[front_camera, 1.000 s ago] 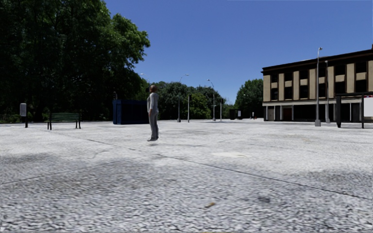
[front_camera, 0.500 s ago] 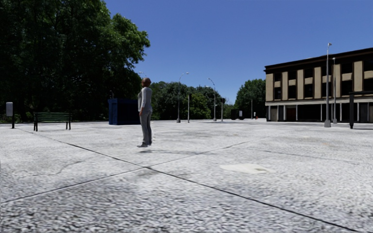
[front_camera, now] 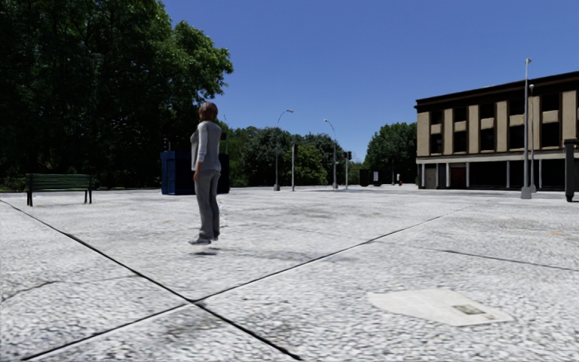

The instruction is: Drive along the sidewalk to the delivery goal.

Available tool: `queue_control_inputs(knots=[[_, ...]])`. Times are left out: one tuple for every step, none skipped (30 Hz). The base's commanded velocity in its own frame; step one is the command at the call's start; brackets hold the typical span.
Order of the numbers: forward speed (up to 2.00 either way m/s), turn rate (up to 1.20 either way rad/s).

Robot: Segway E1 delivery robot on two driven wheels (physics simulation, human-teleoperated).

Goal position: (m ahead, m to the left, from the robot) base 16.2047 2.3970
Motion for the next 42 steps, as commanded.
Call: queue_control_inputs(knots=[[2.00,0.00],[2.00,0.00],[2.00,0.00],[2.00,0.00],[2.00,0.00],[2.00,0.00],[2.00,0.00],[2.00,0.00],[2.00,0.00],[2.00,0.00],[2.00,0.00],[2.00,0.00],[2.00,0.00],[2.00,0.00],[2.00,0.00],[2.00,0.00],[2.00,0.00],[2.00,0.00],[2.00,0.00],[2.00,0.00],[2.00,0.00],[2.00,0.00],[2.00,0.00],[2.00,0.00],[2.00,0.00],[2.00,0.00],[2.00,0.00],[2.00,0.00],[2.00,0.00],[2.00,0.00],[2.00,0.00],[2.00,0.00],[2.00,0.00],[2.00,0.00],[2.00,0.00],[2.00,0.00],[2.00,0.00],[2.00,0.00],[2.00,0.00],[2.00,0.00],[2.00,0.00],[2.00,0.00]])
